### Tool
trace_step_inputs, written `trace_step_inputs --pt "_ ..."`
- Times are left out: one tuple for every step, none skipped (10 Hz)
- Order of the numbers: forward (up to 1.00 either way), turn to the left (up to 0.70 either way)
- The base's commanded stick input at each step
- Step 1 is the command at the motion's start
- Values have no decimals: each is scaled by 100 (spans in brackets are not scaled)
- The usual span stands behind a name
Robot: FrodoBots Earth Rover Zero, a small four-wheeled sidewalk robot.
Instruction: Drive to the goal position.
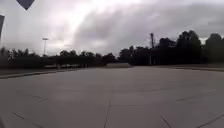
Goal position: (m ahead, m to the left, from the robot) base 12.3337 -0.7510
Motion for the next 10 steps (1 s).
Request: trace_step_inputs --pt "4 4" --pt "2 4" --pt "1 4" --pt "0 4" --pt "0 4" --pt "0 4" --pt "0 4" --pt "0 5" --pt "0 5" --pt "0 5"
